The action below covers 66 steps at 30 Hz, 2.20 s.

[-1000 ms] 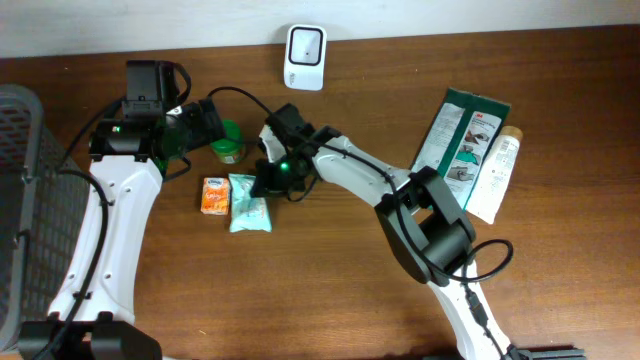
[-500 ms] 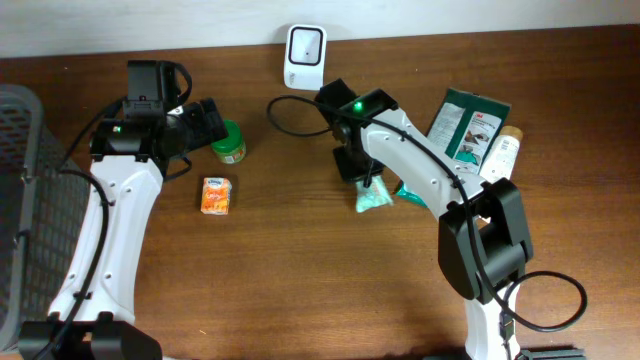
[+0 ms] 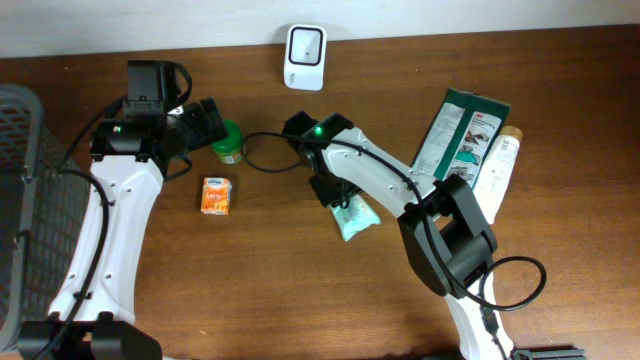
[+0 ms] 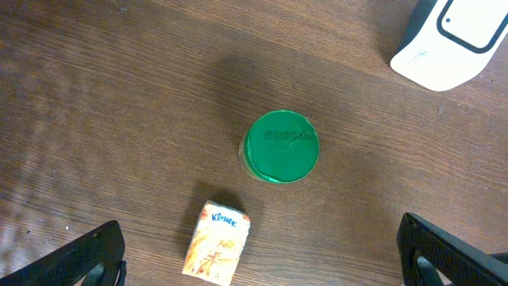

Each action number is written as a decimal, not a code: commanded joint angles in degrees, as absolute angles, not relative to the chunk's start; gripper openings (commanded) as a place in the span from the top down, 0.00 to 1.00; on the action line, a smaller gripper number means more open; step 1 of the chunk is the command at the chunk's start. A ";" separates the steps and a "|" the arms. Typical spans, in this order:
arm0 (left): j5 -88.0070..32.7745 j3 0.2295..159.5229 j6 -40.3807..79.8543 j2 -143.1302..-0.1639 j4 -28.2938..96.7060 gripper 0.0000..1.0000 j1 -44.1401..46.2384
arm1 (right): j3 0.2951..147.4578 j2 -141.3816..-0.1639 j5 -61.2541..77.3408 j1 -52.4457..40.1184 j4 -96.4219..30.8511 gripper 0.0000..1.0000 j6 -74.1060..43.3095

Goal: Scan the item barcode

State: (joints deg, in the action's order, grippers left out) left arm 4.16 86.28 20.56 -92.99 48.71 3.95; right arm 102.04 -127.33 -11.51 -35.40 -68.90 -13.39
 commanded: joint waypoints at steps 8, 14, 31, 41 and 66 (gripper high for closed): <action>4.99 87.33 20.47 -91.90 48.75 0.01 3.57 | 118.15 -127.33 -6.72 -33.56 -77.82 0.41 -7.27; 4.99 87.33 20.45 -91.90 48.75 0.01 3.57 | 116.73 -127.39 -2.55 -33.74 -79.72 0.42 -7.27; 7.79 89.34 20.03 -88.01 48.80 0.01 -8.97 | 114.50 -131.55 -10.50 -39.09 -73.91 0.41 -7.60; 7.79 89.30 20.03 -88.05 49.19 0.01 -8.97 | 104.66 -133.53 -17.58 -41.30 -70.37 0.36 -11.07; 7.77 89.30 20.03 -88.05 49.63 0.01 -8.97 | 104.92 -132.60 39.88 -27.40 -57.71 0.90 5.02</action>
State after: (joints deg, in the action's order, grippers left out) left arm 8.32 88.31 20.53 -88.92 49.74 -8.97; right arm 106.65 -132.40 39.18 -27.35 -58.33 4.67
